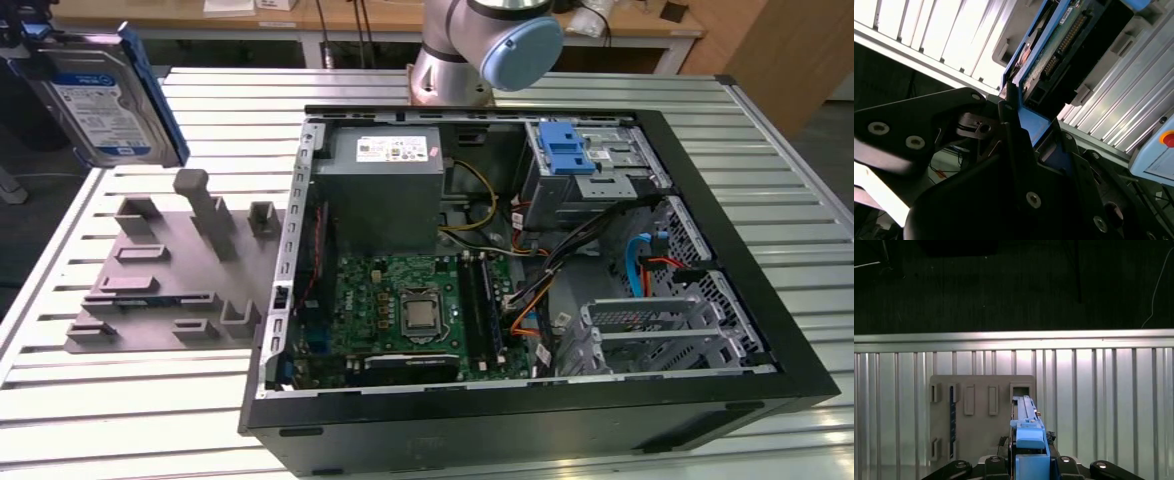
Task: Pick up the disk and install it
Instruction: 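Pick up the disk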
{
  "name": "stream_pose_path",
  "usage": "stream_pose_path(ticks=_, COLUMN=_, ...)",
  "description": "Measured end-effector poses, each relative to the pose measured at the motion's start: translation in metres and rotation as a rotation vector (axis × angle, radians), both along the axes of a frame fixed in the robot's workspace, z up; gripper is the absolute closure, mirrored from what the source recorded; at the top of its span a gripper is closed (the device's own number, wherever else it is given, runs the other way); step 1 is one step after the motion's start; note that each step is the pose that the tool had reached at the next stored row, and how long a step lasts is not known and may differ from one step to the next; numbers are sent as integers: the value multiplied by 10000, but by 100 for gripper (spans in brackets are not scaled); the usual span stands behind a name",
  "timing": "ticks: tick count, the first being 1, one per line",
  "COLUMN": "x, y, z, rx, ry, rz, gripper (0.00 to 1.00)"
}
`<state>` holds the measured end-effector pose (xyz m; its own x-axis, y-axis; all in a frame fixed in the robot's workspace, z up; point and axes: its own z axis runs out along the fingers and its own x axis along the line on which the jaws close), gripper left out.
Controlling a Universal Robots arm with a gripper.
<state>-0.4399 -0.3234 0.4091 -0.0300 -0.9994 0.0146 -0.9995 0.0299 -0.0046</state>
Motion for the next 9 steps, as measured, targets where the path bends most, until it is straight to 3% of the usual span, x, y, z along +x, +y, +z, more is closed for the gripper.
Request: stream_pose_path(ticks=9, x=0, y=1, z=69, rx=0, ry=0, rz=-1, gripper=64)
